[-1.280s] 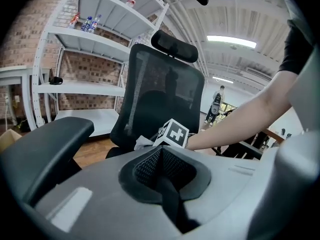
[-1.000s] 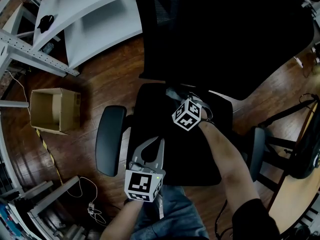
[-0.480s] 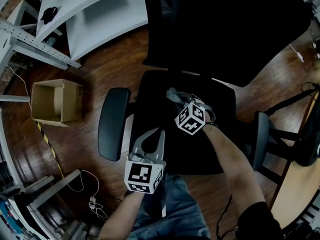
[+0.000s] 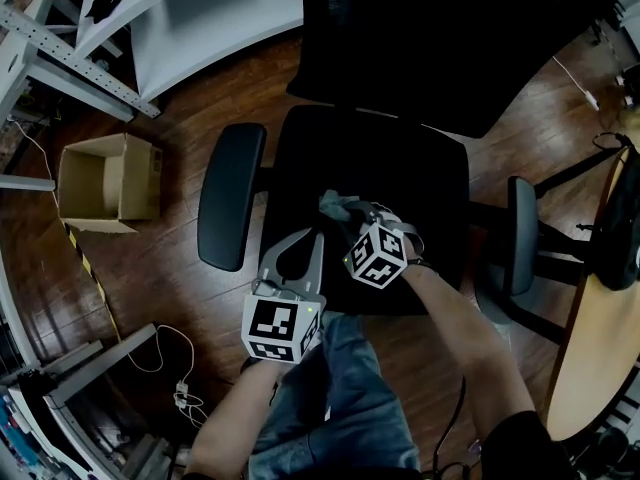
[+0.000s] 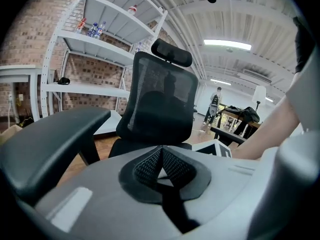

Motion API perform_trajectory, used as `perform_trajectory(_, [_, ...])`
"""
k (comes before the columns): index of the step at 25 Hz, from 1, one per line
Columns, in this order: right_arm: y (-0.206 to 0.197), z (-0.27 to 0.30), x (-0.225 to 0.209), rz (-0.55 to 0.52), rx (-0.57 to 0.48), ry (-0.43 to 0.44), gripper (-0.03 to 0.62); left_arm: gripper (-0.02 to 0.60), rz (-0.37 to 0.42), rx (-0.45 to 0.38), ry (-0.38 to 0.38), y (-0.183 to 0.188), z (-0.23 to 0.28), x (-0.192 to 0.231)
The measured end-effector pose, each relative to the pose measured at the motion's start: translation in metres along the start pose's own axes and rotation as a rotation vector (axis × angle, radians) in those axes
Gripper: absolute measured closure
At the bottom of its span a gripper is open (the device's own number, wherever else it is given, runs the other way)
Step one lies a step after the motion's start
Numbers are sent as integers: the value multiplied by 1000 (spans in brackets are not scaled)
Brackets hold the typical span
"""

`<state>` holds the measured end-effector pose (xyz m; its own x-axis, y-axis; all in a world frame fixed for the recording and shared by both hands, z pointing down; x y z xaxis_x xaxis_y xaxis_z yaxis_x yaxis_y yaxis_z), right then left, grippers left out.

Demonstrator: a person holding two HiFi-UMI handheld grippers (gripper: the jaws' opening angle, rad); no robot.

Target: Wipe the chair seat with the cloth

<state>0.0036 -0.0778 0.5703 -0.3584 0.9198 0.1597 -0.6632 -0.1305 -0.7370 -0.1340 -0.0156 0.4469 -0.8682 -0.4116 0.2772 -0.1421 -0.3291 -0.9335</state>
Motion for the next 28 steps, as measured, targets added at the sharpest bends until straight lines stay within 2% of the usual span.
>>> perform_trajectory(3, [1,-8,36,7,-11,21,577,578,14,-2,-1,-2,-12,-1])
perform_trajectory(9, [-3,-29,99,50,-27,6,576,578,19,-10,-3,-8,-32,-11])
perform_trajectory(18, [-7,-51,181,42,-63,64,576,578,6,-13,-5,-19,-52,-25])
perform_trajectory(23, [-15,-55,208,52,-83,97,577,578,-9,-8,11,-31,-55,-28])
perform_trajectory(28, [-17,-58,208,65,-91,107,576,578,-13,10,13,-36,-54,-31])
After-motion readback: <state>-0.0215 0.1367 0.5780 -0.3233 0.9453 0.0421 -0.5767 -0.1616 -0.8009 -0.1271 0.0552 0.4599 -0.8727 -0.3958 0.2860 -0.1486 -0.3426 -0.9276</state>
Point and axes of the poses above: the fingertips, and each gripper's own axes: z forward along the fingers, x to its left, y out of its top, the point moved 10 cm from there along -z, backward along the fingers, and after that the axes turned 13 degrees about -x, right-handed, at the moved point
